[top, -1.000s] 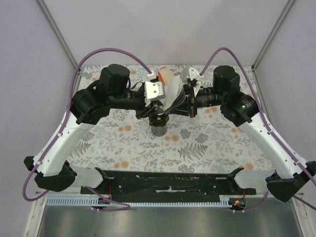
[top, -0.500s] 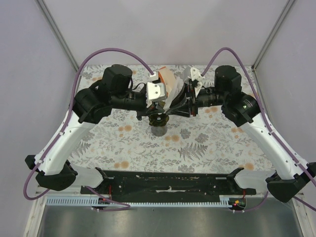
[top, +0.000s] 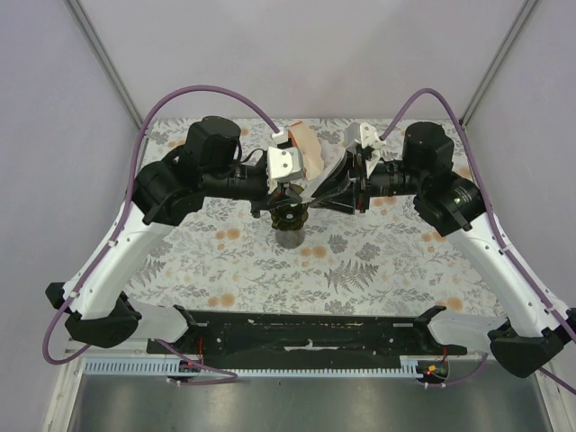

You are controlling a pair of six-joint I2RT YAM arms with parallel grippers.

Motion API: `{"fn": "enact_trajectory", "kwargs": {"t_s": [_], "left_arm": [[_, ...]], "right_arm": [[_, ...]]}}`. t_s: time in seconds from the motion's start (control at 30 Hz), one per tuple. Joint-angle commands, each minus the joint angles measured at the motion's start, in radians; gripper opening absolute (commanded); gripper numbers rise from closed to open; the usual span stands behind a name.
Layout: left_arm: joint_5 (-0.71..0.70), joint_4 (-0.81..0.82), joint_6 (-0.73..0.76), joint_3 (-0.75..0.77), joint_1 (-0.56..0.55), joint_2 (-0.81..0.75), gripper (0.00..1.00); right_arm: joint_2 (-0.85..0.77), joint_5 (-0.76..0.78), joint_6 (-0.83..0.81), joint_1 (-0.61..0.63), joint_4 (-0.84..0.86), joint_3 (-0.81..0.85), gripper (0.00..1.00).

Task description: Place the coffee filter in the dripper

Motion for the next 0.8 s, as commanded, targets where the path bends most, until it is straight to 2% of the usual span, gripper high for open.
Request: {"fn": "enact_trajectory", "kwargs": {"t_s": [0.0, 0.2, 0.33, 0.57, 0.63, 0.73, 0.77], "left_arm": [[0.011, 0.036, -0.04, 0.01, -0.006, -0.01, 0.02], [0.016, 0.033, -0.037, 0.005, -0.006, -0.01, 0.02], [0.023, 0.033, -0.041, 0.008, -0.006, -0.008, 0.02], [0.023, 0.031, -0.043, 0.007, -0.006, -0.008, 0.02], [0.023, 0.031, -0.041, 0.007, -0.006, -0.007, 0.02], [0.019, 0.031, -0.041, 0.008, -0.006, -0.004, 0.02], [0.019, 0.029, -0.043, 0.01, -0.004, -0.002, 0.02]], "right_arm": [[0.011, -0.013, 0.03, 0.0, 0.035, 0.026, 0.31], [0.011, 0.003, 0.055, 0.0, 0.068, 0.026, 0.18], [0.016, -0.012, 0.059, 0.001, 0.072, 0.025, 0.21], [0.028, -0.053, 0.07, 0.0, 0.092, 0.032, 0.21], [0.028, -0.067, 0.073, 0.0, 0.101, 0.03, 0.17], [0.024, -0.085, 0.081, 0.0, 0.12, 0.022, 0.0], [0.021, -0.087, 0.084, 0.0, 0.126, 0.016, 0.0]]}}
